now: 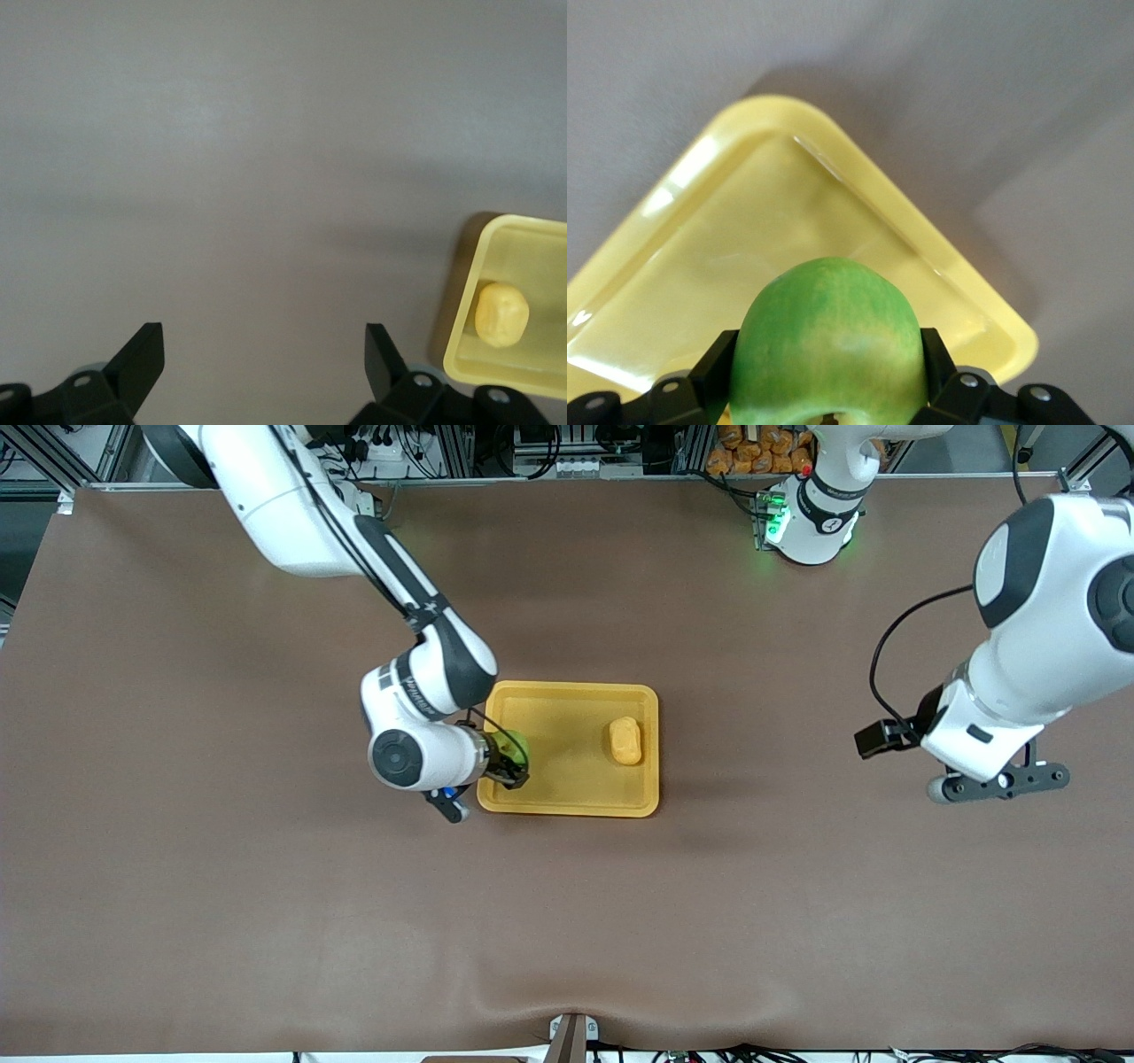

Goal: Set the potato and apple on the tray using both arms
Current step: 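Lower the apple onto the tray with the right gripper while the left withdraws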

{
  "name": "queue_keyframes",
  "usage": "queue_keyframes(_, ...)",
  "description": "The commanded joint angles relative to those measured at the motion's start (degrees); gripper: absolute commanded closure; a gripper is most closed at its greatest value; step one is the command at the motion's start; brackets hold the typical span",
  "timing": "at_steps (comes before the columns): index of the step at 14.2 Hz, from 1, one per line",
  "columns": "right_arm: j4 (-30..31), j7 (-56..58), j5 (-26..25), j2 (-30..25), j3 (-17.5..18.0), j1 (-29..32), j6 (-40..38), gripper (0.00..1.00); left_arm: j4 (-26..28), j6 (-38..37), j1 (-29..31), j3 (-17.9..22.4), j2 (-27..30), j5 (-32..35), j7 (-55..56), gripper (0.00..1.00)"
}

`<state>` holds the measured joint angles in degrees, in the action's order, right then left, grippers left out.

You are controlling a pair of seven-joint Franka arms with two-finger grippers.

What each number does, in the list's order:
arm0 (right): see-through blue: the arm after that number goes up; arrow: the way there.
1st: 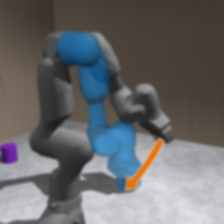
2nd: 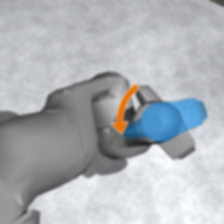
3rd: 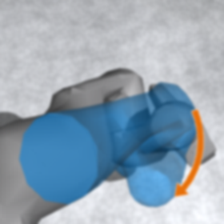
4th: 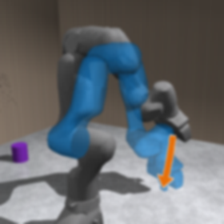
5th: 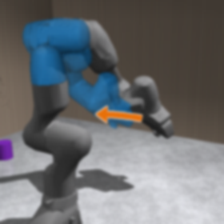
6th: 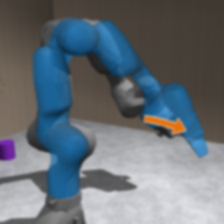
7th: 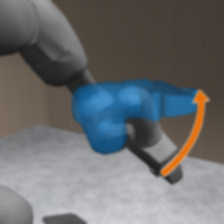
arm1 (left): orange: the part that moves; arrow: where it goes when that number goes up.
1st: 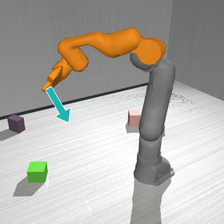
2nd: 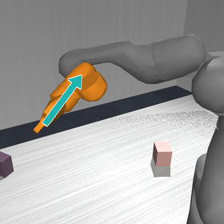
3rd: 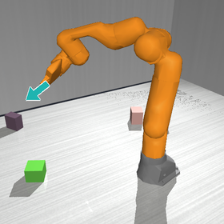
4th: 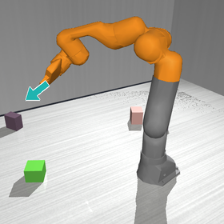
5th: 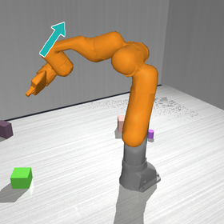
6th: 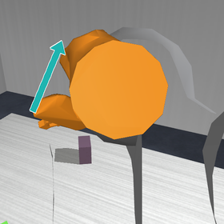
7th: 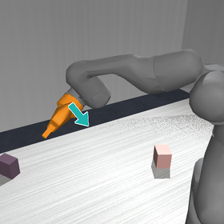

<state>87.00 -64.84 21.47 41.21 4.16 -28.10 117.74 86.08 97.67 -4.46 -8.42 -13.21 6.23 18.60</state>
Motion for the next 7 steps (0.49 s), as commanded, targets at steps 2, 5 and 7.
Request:
queue_keyframes(2, 1.2, -1.1, 1.3, 0.7, -0.6, -2.2, 2.6, 0.87, 3.6, -0.9, 3.1, -0.2, 5.2, -1.0, -7.0, 0.0)
queue_keyframes(5, 3.5, -1.8, 1.2, 0.8, -0.7, -3.3, 5.7, 0.86, 3.7, -3.4, 3.4, 0.6, 6.9, -1.4, -12.6, 0.0)
queue_keyframes(7, 3.7, -1.9, 0.9, 0.6, -0.7, -3.4, 5.0, 0.86, 6.6, -3.7, 3.3, 1.0, 10.1, -1.4, -14.0, 0.0)
